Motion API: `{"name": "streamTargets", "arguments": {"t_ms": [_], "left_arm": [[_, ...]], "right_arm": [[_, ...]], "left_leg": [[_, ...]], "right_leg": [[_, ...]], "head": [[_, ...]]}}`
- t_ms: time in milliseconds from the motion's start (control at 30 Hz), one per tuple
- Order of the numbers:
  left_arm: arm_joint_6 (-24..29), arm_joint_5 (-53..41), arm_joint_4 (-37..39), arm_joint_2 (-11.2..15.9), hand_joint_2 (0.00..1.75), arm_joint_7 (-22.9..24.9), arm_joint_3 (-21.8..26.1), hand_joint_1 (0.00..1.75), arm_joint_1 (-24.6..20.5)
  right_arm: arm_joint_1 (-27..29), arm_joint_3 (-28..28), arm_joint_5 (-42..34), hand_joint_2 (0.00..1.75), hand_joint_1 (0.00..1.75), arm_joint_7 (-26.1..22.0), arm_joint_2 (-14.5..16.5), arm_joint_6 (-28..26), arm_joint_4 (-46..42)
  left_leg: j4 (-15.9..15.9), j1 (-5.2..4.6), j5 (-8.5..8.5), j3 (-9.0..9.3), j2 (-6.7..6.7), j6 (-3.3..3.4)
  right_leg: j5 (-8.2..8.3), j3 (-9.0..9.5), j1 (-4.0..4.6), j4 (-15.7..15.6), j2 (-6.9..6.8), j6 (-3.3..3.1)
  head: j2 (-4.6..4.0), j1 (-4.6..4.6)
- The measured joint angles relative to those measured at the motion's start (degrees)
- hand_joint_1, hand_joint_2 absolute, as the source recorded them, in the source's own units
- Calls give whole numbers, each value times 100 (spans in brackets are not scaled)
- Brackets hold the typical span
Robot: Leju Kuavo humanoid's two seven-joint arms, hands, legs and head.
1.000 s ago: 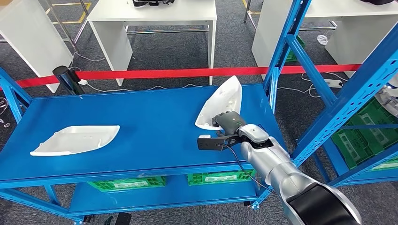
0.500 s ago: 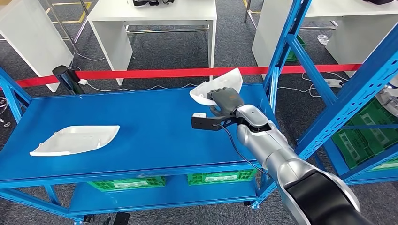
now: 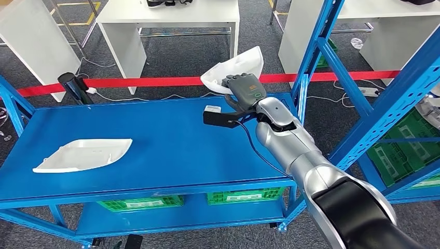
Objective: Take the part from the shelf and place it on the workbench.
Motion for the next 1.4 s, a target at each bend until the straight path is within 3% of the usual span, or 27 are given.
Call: {"name": "streamTargets", "arguments": {"t_ms": [667,800,900,967,1067,1100,1133,1200,1267,1300,1400], "left_arm": [[132,120,-2,97,175,720,196,0,-96],[133,22,-2,175,175,769,202,0,-105],[148,-90,-2,222,175,800,202,0,-112],[158,-123,-4,238,175,808,201,0,-122],[137,-174,-5,268,175,846,200,0,-129],[113,-205,-5,286,175,870,197,0,-126],[80,-244,-4,310,175,894,190,0,-121],[1,-317,-4,368,175,941,175,0,-114],[-82,-365,-4,439,175,967,166,0,-112],[-110,-381,-4,475,175,973,162,0,-112],[-141,-444,-5,568,175,1007,139,0,-94]], "right_arm": [[-432,-2,245,175,175,211,325,-485,-478],[-437,-2,266,175,175,223,328,-486,-544],[-440,-3,279,175,175,228,327,-487,-596],[-452,-4,280,175,175,228,324,-489,-617],[-413,-4,279,175,175,222,310,-487,-618],[-385,-4,277,175,175,217,304,-483,-617],[-364,-4,274,175,175,213,297,-480,-617],[-346,-5,266,175,175,208,288,-476,-618],[-342,-7,259,175,175,202,284,-479,-619],[-337,-7,257,175,175,199,281,-481,-619],[-322,-11,249,175,175,200,275,-483,-619]], "left_leg": [[9,-26,-3,-4,-1,5],[29,-46,-16,-14,-1,37],[-16,-32,24,-3,6,101],[-86,1,87,16,19,161],[-97,10,109,-2,21,187],[-87,10,108,-12,16,185],[-73,12,105,-21,9,180],[-32,19,86,-36,-6,150],[13,19,67,-66,-21,79],[33,17,65,-82,-28,36],[35,25,92,-122,-45,-92]], "right_leg": [[4,-1,-33,-4,-2,9],[11,-1,-52,-10,-5,40],[10,1,-56,-17,-2,95],[-187,-121,-47,255,7,117],[-720,-634,-49,1354,15,126],[-762,-752,-53,1589,15,127],[-684,-769,-60,1603,15,123],[-294,-482,-78,993,14,109],[-40,-156,-64,337,32,72],[-8,-84,-53,172,42,45],[13,-119,-40,113,48,-67]], "head": [[0,0],[0,-1],[0,-1],[0,10],[0,20],[0,20],[0,21],[0,22],[0,19],[0,18],[0,19]]}}
